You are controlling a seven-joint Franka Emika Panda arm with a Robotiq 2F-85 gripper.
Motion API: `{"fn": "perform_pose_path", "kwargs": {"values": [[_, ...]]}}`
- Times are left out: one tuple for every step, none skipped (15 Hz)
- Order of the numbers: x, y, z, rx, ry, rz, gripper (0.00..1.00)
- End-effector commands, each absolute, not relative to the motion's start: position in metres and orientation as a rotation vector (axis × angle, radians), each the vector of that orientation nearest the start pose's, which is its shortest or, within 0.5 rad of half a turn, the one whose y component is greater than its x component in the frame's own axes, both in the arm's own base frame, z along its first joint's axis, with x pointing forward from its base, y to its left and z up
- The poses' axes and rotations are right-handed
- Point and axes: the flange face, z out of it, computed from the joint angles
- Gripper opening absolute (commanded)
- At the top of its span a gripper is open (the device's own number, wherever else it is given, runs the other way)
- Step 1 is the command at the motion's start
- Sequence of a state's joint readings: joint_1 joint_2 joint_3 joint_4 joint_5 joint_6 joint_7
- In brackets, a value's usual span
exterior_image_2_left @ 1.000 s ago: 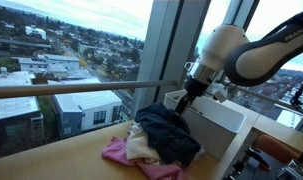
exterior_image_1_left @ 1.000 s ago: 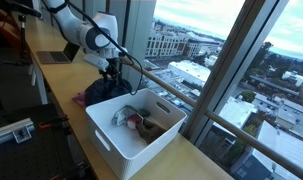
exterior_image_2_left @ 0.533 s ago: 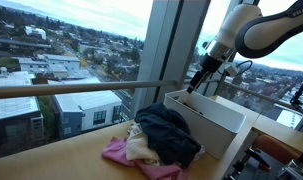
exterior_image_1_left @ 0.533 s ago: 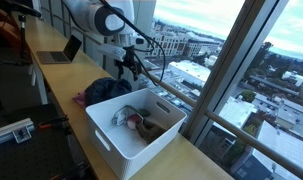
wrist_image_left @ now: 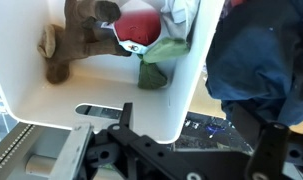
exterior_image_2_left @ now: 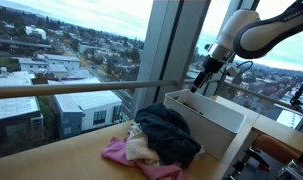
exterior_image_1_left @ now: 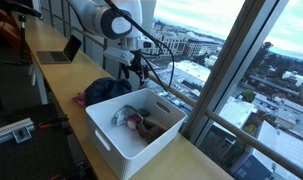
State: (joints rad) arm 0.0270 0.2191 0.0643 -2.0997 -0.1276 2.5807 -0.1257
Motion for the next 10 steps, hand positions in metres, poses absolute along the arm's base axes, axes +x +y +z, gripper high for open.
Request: {"fn": "perform_pose_path", "kwargs": {"values": [[0.597,0.056,0.343,-3.147,-0.497,-0.418,1.00],[0.597,0.056,0.343,-3.148,-0.497,-0.418,1.00],[0.597,0.056,0.343,-3.147,-0.497,-0.418,1.00],[0.593,0.051,0.355,-3.142,-0.489,-0.417,1.00],[0.593,0.045,0.359,-3.144,-0.487,-0.420,1.00],[0.596,0.036,0.361,-3.147,-0.475,-0.431,1.00],[0.598,0.025,0.362,-3.145,-0.466,-0.443,1.00],[0.602,0.012,0.362,-3.155,-0.450,-0.452,1.00],[0.606,-0.002,0.360,-3.164,-0.436,-0.452,1.00],[0.610,-0.014,0.359,-3.169,-0.422,-0.448,1.00]]}}
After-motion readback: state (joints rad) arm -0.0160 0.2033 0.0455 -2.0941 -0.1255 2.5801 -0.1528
